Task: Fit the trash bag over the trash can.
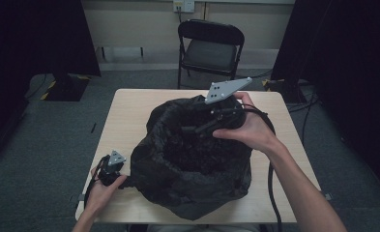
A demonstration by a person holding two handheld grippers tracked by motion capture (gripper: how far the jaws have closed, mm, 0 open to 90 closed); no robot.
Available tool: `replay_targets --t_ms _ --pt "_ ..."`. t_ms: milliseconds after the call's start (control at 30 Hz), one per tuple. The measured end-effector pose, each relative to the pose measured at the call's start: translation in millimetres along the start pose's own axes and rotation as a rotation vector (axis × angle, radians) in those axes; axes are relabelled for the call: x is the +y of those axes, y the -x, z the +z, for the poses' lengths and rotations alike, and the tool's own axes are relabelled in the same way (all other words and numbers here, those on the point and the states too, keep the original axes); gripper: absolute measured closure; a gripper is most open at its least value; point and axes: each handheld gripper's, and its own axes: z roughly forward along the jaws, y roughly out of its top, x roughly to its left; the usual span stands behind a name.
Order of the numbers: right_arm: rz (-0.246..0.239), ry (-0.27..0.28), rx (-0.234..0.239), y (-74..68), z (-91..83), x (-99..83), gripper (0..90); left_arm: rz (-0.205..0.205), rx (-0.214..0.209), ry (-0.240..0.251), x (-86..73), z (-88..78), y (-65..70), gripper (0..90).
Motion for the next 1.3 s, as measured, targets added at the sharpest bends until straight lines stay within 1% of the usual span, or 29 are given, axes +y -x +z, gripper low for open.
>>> replay_targets --t_ms 133,267,433,500,600,700,800,900,1033,1200,1300 --pt "0.010 0.030 -0.026 1.5 -13.7 -3.0 20.8 0.000 0.001 0.000 0.0 0.0 0.1 7.0" --pt "0.017 0.024 -0.056 2.1 -24.8 -9.0 19.9 -0.002 0.002 0.000 -0.1 0.0 0.2 6.9" --pt "0.041 0.053 -0.108 3.2 -40.2 -20.5 18.3 -0.004 0.004 0.000 -0.1 0.0 0.5 6.8" --pt "0.052 0.063 -0.130 3.9 -46.0 -26.7 18.3 -0.002 0.005 0.000 -0.1 0.0 0.4 6.8" --pt "0.066 0.080 -0.148 3.2 -54.1 -37.7 18.3 -0.003 0.005 0.000 0.0 -0.1 0.4 6.8" --pt "0.075 0.086 -0.153 1.5 -58.3 -51.1 18.5 -0.002 0.005 0.000 0.0 -0.1 0.4 6.8" --pt "0.099 0.108 -0.164 1.5 -63.6 -62.4 18.2 -0.003 0.005 0.000 -0.1 -0.1 0.4 6.8" --pt "0.115 0.134 -0.175 1.1 -71.0 -71.2 18.2 -0.003 0.005 0.000 0.0 -0.1 0.4 6.8" --pt "0.132 0.145 -0.192 1.5 -80.1 -83.0 18.2 -0.005 0.008 -0.001 0.1 0.1 0.8 6.7" --pt "0.162 0.186 -0.223 2.2 -92.0 -96.9 18.1 -0.005 0.008 -0.002 0.1 0.1 0.9 6.6" --pt "0.180 0.198 -0.246 3.2 -101.0 -106.2 18.2 -0.005 0.009 -0.002 0.1 0.1 0.9 6.6"
